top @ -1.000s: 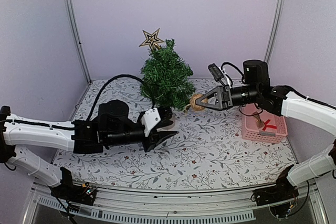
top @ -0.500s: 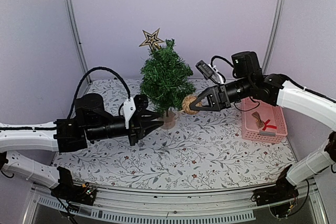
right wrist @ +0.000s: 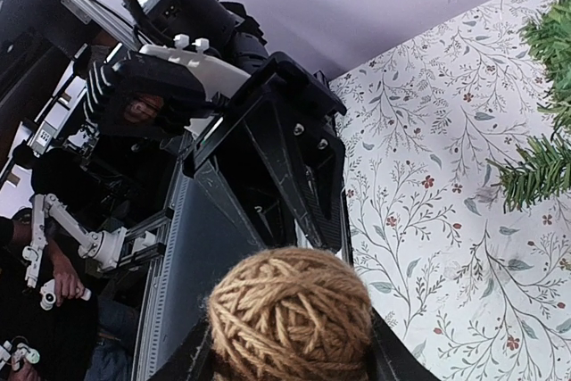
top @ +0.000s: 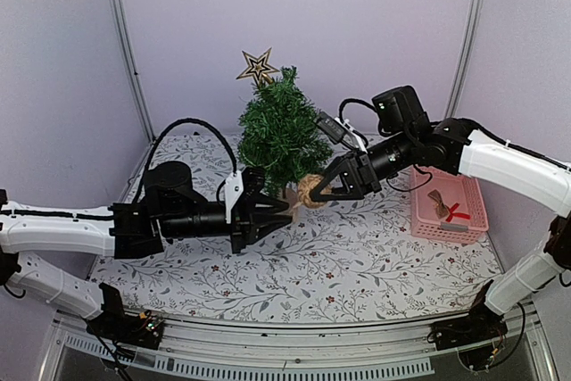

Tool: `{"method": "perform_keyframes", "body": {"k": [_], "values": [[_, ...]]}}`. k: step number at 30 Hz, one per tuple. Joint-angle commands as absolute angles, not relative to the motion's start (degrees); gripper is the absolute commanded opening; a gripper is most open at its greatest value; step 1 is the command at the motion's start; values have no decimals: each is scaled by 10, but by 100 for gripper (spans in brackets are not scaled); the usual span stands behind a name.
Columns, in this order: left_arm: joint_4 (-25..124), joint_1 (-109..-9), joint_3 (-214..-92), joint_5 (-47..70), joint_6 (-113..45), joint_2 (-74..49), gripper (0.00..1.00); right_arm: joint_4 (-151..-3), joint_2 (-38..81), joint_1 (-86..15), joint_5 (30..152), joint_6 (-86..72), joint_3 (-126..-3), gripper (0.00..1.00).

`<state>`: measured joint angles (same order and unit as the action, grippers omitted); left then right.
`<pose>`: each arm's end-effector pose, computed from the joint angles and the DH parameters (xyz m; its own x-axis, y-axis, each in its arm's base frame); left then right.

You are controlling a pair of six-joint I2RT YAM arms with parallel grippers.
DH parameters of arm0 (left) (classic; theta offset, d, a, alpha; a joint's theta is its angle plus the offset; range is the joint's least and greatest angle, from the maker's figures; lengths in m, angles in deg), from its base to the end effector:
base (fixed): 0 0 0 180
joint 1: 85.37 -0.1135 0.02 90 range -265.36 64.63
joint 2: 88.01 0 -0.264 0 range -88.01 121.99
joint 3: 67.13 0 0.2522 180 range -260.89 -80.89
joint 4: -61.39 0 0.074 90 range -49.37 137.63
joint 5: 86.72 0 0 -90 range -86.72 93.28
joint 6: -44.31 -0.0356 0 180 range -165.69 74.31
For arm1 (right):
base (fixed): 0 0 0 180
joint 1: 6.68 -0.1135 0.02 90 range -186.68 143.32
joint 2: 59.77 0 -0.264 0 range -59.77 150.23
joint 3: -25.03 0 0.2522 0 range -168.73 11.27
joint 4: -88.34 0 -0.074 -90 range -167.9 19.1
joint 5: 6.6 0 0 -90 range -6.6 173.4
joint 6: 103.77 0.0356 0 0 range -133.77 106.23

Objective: Decorate the small christmas tree

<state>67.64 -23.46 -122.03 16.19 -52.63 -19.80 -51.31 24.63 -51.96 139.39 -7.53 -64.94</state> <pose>0.1226 -0.2466 0.2872 0.0591 0.1395 -0.9885 0.9642 0.2483 0.0927 0.2059 0.2498 0.3471 -0.4943 -0.4127 -0.7651 -0.8277 -0.0456 0.5593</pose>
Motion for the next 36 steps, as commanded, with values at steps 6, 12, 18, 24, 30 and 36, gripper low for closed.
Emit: {"method": "perform_keyframes", "body": {"k": [6, 12, 18, 24, 30, 36], "values": [[723, -234, -1233, 200, -511, -185, 27, -501, 250, -522, 1381, -91, -665, 0], [718, -235, -1239, 187, -498, -176, 11, -503, 250, -522, 1380, -91, -659, 0], [704, -237, -1222, 112, -472, -197, 0, -506, 246, -522, 1347, -85, -635, 0], [659, -240, -1214, 26, -473, -216, 0, -542, 266, -522, 1279, -33, -628, 0], [618, -251, -1216, -21, -467, -217, 0, -581, 278, -523, 1217, 25, -623, 0], [598, -261, -1216, 24, -467, -213, 0, -588, 295, -523, 1233, 35, -614, 0]]}}
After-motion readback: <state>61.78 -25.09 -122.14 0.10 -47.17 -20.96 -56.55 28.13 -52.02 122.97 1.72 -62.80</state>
